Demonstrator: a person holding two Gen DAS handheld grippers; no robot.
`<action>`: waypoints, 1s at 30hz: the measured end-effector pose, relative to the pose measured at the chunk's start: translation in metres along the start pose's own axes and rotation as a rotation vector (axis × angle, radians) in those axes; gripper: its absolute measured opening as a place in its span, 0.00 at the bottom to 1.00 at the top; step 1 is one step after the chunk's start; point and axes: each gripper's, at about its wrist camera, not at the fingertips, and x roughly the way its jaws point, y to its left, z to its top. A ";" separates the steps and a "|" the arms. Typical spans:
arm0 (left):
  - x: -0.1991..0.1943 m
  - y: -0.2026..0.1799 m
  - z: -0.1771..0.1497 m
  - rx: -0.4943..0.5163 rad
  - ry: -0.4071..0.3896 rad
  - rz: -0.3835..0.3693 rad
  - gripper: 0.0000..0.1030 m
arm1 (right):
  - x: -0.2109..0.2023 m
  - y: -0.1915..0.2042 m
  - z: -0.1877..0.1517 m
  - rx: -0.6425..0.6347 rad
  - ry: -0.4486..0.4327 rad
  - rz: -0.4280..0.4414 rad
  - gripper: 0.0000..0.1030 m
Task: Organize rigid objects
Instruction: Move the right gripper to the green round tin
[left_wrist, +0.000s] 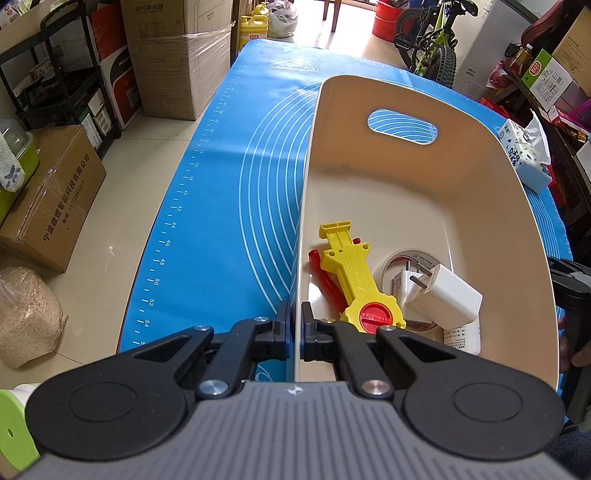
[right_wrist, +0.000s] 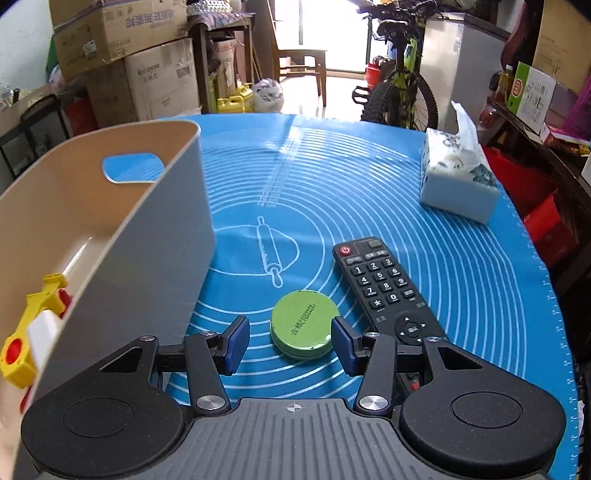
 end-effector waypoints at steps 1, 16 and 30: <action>0.000 0.000 0.000 0.000 0.000 0.000 0.06 | 0.004 0.001 0.000 0.001 0.005 -0.004 0.58; 0.000 0.000 0.000 0.000 0.000 0.000 0.06 | 0.017 0.019 -0.001 -0.124 -0.046 -0.075 0.58; 0.001 -0.001 0.000 0.001 0.000 0.000 0.06 | 0.006 0.010 -0.010 -0.140 -0.049 -0.036 0.57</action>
